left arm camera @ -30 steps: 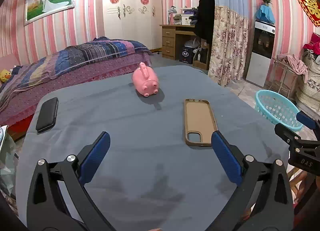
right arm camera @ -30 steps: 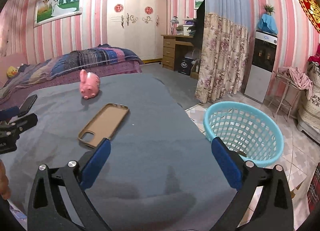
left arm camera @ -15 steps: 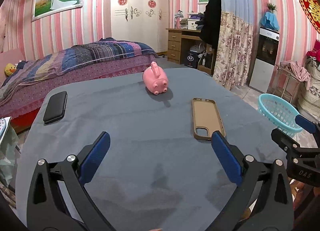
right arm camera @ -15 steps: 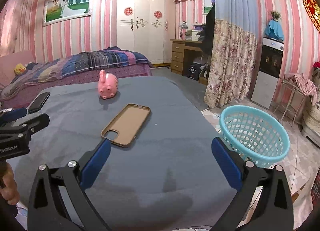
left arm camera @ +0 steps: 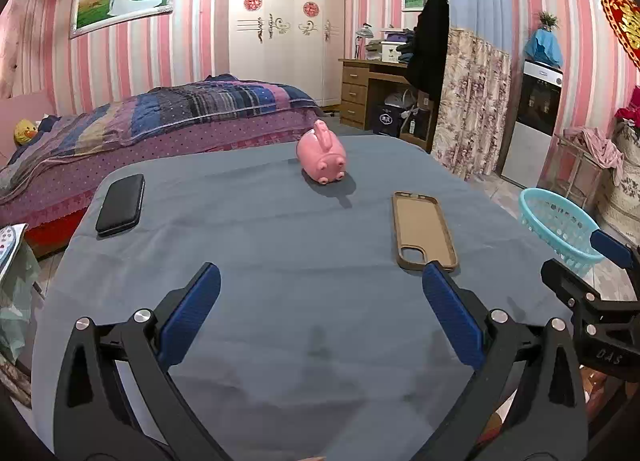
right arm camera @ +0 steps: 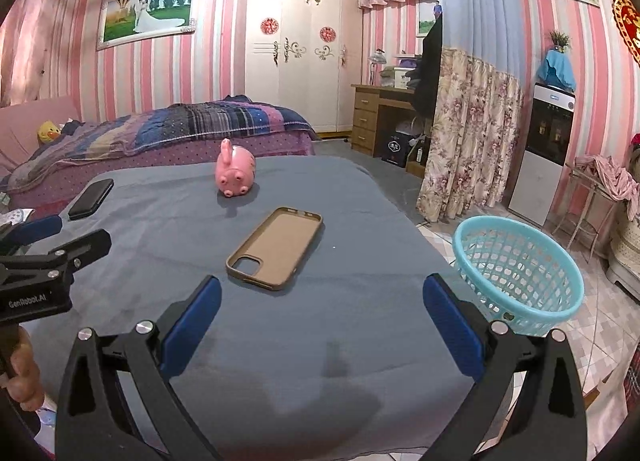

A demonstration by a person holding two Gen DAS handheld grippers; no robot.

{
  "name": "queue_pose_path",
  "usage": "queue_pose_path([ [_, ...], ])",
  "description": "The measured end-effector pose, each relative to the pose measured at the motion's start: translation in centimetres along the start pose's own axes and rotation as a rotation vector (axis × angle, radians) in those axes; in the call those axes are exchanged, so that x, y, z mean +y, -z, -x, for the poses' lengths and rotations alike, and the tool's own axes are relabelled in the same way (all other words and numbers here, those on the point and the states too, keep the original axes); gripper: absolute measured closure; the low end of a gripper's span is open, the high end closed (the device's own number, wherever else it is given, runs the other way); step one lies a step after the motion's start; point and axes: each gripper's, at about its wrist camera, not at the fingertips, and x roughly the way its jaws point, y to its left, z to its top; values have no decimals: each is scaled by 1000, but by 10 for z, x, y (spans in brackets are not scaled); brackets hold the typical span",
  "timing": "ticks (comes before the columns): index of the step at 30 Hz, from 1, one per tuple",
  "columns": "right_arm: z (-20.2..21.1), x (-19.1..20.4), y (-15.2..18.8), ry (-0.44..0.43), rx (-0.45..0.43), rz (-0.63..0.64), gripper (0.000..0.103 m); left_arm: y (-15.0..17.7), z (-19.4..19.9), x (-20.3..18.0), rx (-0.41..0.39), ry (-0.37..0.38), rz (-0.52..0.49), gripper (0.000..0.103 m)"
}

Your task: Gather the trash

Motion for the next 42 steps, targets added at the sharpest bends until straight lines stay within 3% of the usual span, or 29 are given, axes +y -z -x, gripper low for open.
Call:
queue_pose_path([
  [42, 5, 9, -2, -15, -26, 13, 5, 5, 17, 9, -47, -32, -6, 5],
])
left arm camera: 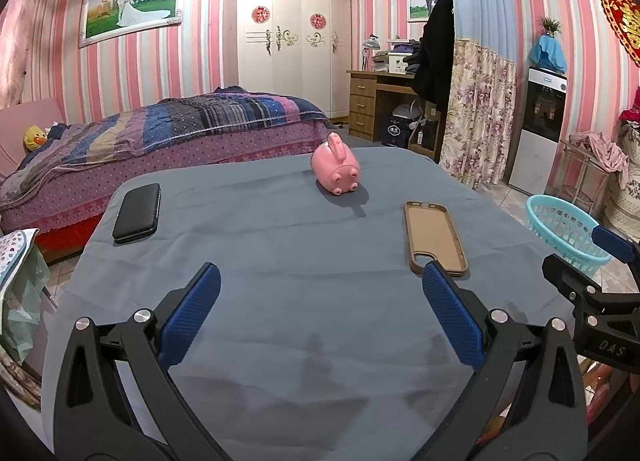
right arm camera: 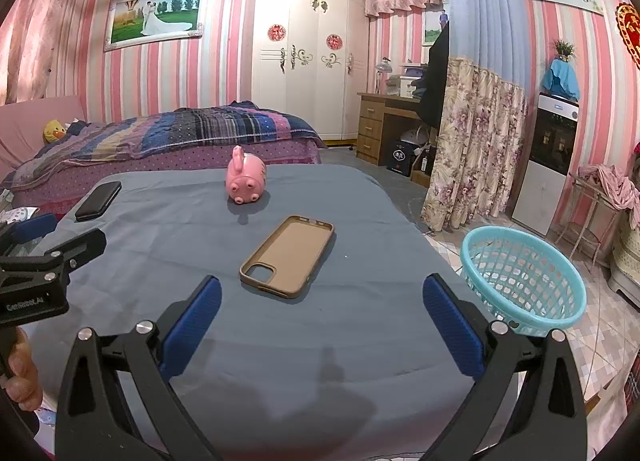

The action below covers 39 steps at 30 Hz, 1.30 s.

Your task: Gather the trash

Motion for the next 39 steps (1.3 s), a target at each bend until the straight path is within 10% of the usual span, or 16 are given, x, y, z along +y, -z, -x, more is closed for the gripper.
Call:
queue_pose_path([
  [39, 0, 1, -2, 6, -2, -9, 5, 0, -2, 2, 1, -6, -9, 5],
])
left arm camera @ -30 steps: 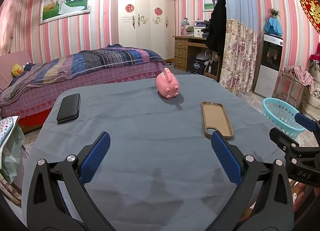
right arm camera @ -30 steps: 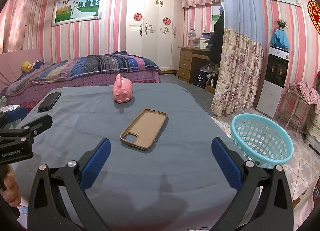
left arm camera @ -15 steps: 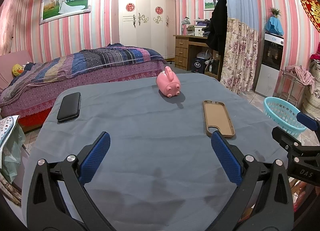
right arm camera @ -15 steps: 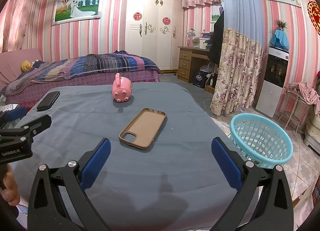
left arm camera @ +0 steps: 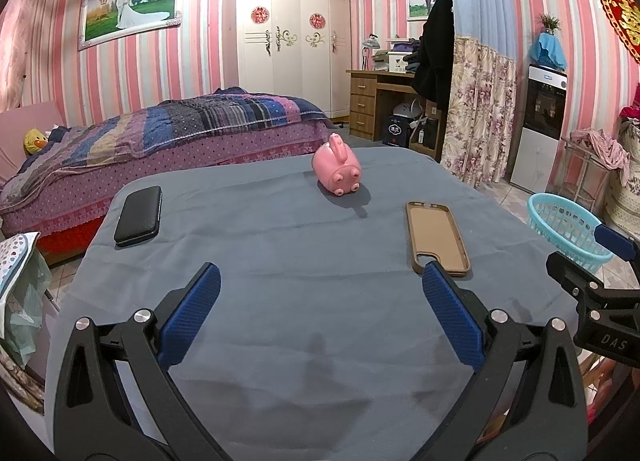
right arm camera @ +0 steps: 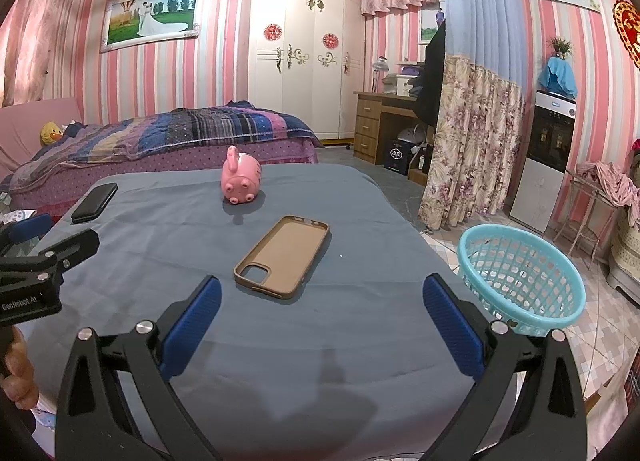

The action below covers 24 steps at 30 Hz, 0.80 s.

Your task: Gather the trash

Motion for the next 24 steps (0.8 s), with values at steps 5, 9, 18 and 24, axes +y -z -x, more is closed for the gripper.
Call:
queue_pose_path([
  [5, 0, -2, 2, 2, -1, -7, 5, 0, 0, 1, -4, -1, -1, 5],
  [9, 0, -2, 2, 2, -1, -8, 5, 0, -1, 2, -1, -2, 1, 5],
  [18, 1, -1, 3, 3, -2, -6, 5, 0, -1, 3, -1, -2, 2, 5],
  [24, 0, -2, 2, 4, -1, -7, 5, 0, 0, 3, -3, -3, 0, 5],
])
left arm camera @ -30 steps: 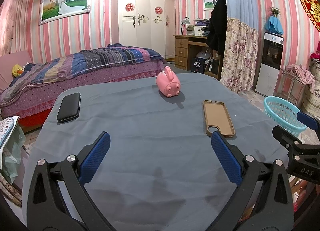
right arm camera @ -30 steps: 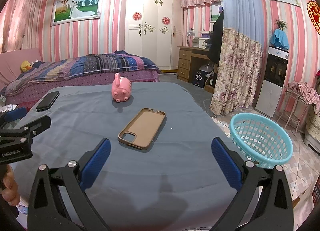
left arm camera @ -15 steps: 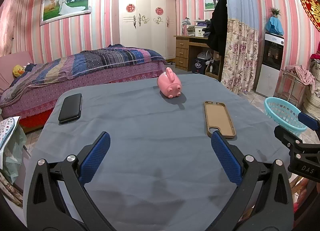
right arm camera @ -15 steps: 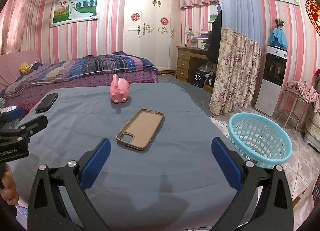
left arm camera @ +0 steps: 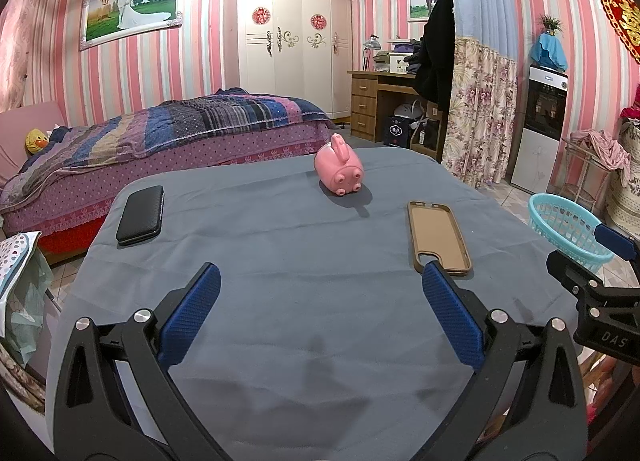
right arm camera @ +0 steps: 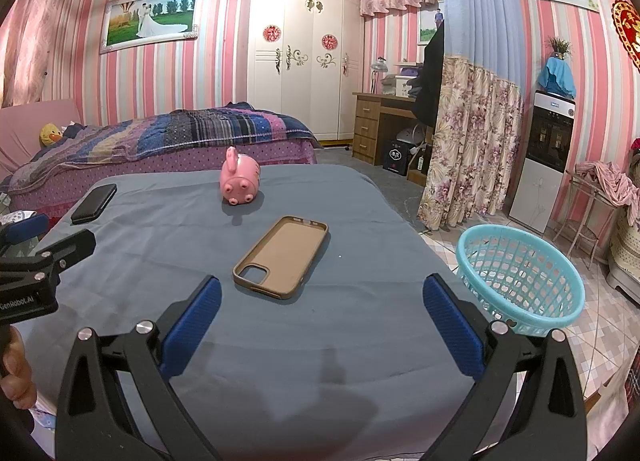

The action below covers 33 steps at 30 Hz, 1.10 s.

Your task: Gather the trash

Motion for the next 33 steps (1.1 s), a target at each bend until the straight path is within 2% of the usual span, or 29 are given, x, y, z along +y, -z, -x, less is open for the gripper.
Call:
queue_pose_path([
  [33, 0, -2, 1, 0, -2, 0, 5, -1, 4, 4, -6, 4, -12, 5],
])
